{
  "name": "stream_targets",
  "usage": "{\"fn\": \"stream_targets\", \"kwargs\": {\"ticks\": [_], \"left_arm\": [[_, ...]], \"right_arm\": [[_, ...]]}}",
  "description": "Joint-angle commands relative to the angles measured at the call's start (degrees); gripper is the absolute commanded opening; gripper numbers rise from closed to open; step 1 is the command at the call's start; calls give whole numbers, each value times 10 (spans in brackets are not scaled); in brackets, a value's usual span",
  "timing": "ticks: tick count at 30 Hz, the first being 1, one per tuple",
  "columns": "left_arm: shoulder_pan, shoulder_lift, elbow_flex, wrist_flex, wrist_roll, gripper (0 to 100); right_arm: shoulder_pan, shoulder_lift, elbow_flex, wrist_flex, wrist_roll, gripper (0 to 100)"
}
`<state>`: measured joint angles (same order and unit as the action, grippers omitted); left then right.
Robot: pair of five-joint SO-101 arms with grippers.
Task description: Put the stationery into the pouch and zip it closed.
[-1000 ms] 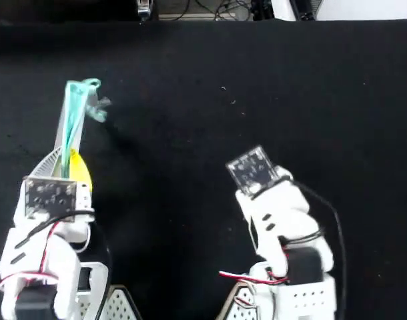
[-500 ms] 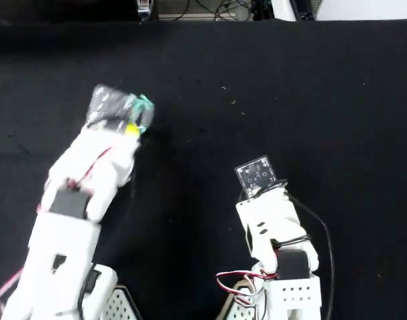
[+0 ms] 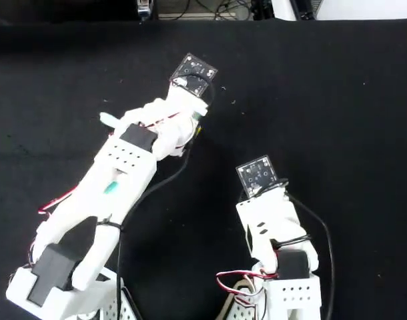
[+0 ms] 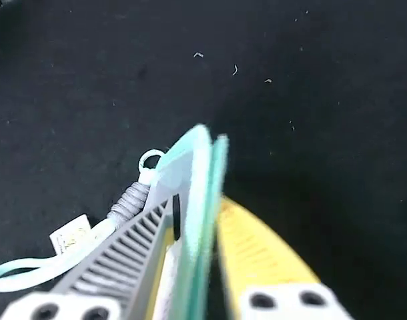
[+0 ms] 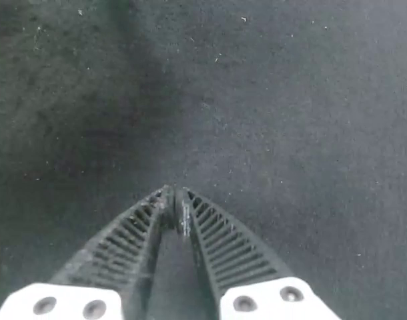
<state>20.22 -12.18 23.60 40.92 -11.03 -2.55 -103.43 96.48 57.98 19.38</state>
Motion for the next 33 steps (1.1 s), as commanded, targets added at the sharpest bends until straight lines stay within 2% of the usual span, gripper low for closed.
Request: {"fn": "stream_targets", "kwargs": {"ticks": [1, 5, 10, 14, 17, 21, 24, 27, 33], "left_arm": [[10, -36, -56, 45, 5, 258], [10, -118, -87, 159, 5, 352], [0, -241, -116, 237, 4, 352], [-72, -329, -87, 317, -24, 333], [-147, -390, 0, 380, -74, 242], [-240, -500, 148, 421, -80, 22], [-313, -602, 258, 428, -80, 86], [-377, -720, 349, 427, -80, 94], [-435, -936, 457, 423, -84, 95]], "right_arm": [[3, -30, 1, -4, -5, 12], [3, -30, 1, -4, -5, 12], [3, -30, 1, -3, -5, 12], [3, -30, 1, -1, -5, 12], [2, -30, 1, 1, -5, 12], [2, -30, 1, 2, -5, 12], [2, -33, 1, 2, -5, 12], [-2, -35, 1, 2, -5, 12], [-10, -35, 1, 37, -2, 12]]}}
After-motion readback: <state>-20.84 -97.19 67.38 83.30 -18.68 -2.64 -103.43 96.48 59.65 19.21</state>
